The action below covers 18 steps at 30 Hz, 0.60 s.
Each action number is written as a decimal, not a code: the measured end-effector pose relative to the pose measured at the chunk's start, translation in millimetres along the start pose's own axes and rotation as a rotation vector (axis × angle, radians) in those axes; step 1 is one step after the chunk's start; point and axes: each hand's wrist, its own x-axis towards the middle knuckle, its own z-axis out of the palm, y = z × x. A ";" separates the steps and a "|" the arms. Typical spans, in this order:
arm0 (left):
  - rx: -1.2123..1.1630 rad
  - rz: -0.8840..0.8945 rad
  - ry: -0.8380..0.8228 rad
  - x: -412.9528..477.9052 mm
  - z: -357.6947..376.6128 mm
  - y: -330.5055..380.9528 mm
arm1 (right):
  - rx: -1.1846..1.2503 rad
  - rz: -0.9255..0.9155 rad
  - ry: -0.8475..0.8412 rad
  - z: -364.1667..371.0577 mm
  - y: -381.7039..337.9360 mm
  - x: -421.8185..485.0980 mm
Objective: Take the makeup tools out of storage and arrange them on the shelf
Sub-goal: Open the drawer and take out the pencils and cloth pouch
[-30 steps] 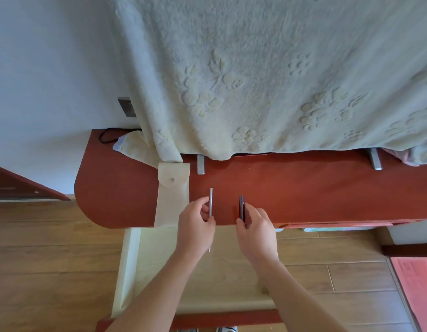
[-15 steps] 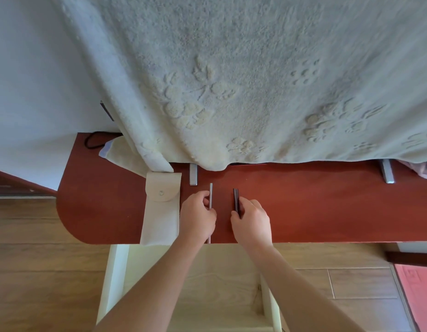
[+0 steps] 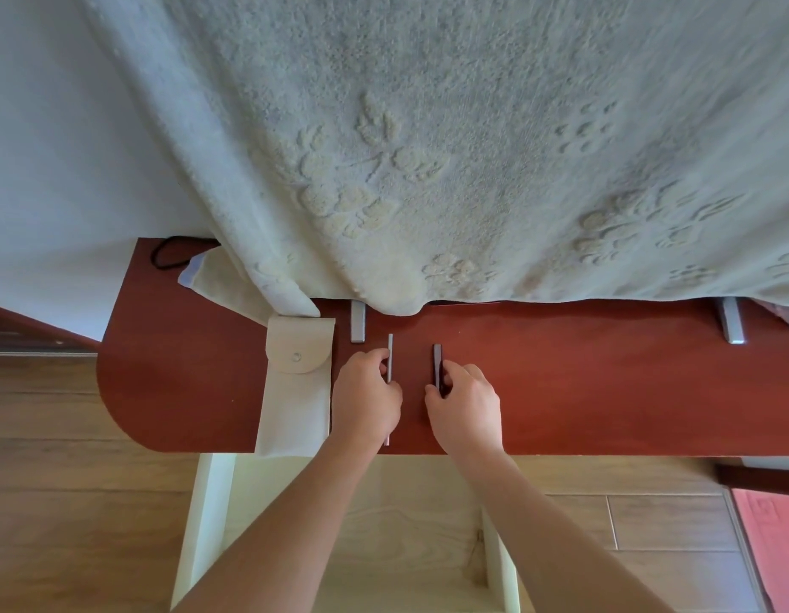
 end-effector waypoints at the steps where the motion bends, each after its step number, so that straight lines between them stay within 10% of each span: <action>1: 0.007 0.005 0.001 0.4 0.0 0.0 | 0.001 0.000 0.000 -0.2 -0.3 0.1; 18: -0.017 -0.005 -0.010 -2.8 -4.7 2.4 | 0.016 0.073 -0.015 -2.6 -4.1 -0.5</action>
